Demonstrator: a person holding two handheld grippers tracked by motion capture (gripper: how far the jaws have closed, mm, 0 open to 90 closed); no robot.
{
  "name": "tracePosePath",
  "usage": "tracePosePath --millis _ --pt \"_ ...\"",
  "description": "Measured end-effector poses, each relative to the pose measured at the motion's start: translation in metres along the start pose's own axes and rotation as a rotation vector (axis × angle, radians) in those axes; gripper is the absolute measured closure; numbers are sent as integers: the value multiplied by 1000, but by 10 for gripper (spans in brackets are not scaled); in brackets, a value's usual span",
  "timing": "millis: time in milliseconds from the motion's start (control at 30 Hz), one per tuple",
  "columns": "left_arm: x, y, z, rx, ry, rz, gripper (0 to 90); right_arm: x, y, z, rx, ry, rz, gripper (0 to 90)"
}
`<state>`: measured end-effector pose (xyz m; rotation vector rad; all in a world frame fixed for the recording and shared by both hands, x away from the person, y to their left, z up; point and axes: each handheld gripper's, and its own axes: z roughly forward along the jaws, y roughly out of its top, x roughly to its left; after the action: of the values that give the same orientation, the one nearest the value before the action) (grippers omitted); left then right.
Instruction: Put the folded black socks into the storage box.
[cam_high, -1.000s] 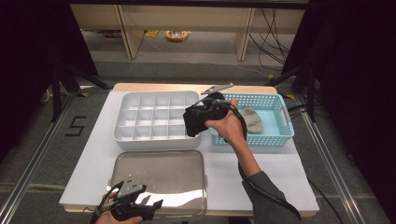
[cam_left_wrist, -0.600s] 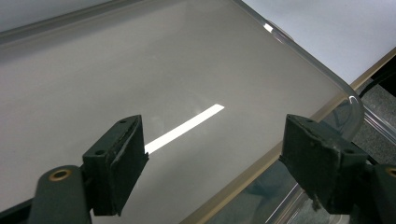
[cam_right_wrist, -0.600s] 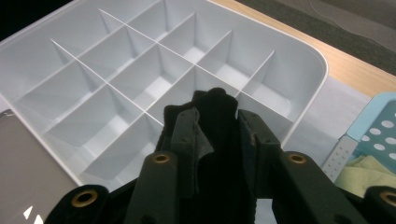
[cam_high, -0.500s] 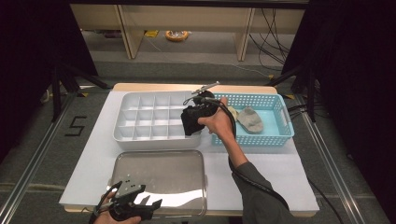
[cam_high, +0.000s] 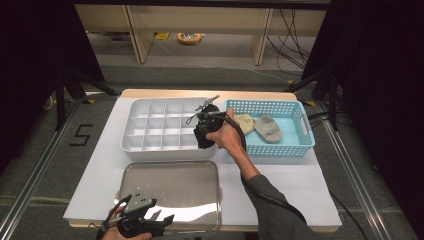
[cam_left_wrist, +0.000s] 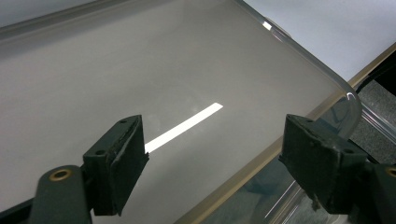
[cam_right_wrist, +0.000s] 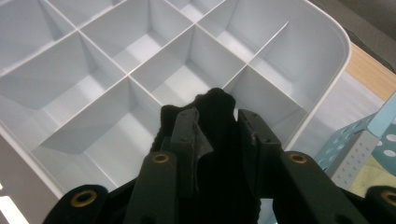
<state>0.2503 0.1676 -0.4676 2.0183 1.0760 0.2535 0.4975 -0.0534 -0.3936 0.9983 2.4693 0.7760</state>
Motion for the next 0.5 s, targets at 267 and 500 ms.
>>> tracePosePath --millis 267,500 --pt "0 0 -1 12 -6 10 215 8 -2 6 110 15 -46 691" --pt "0 0 -1 13 -8 11 216 9 0 11 175 17 -58 691"
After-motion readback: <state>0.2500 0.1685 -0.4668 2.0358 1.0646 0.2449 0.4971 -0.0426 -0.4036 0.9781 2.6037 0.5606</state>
